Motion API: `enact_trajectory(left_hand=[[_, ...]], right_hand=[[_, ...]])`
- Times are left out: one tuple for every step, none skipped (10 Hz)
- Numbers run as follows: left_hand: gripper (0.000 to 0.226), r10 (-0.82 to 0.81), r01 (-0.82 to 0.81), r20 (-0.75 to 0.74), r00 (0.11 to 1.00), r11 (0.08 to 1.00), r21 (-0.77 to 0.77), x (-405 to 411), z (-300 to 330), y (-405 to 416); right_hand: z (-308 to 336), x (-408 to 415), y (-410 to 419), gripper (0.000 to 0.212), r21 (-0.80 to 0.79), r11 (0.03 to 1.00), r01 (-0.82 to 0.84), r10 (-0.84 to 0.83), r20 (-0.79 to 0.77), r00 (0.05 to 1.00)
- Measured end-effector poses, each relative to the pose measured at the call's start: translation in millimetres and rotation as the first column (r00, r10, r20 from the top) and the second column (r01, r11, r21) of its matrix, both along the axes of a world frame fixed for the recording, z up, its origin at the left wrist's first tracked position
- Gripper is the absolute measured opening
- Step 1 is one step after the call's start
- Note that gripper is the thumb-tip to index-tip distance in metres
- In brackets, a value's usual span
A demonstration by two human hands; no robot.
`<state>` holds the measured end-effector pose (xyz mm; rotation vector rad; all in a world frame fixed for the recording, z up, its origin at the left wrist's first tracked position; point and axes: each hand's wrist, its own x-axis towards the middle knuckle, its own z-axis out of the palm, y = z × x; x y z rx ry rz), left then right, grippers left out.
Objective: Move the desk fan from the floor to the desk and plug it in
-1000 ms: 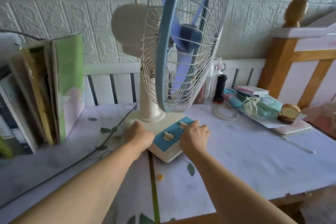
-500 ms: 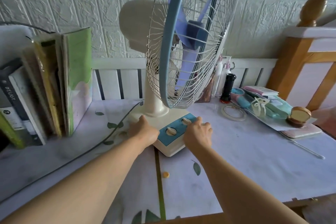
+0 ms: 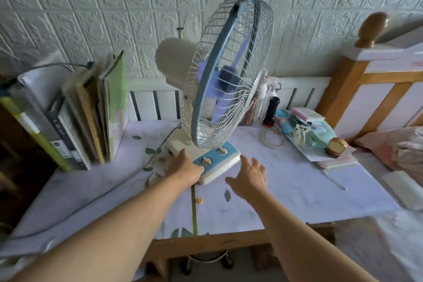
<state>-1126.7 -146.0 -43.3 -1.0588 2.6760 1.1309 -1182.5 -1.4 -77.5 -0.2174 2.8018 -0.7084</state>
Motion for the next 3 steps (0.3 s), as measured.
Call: enact_trajectory(left_hand=[[0.062,-0.006,0.005,0.063,0.998,1.0,0.009,20,26,17],[0.067,-0.021,0.016,0.083,0.996,0.998,0.059,41,53,29],[0.065,-0.028,0.026,0.061,0.998,0.999,0.03,64,75,41]], right_hand=[[27,18,16,0.079,0.016,0.999,-0.04,0.04,0.001,0.999],[53,36,32,0.08,0.006,0.998,-0.07,0.07,-0.024,0.997],[73,51,45,0.08,0.019,0.993,-0.117,0.118,-0.049,0.992]])
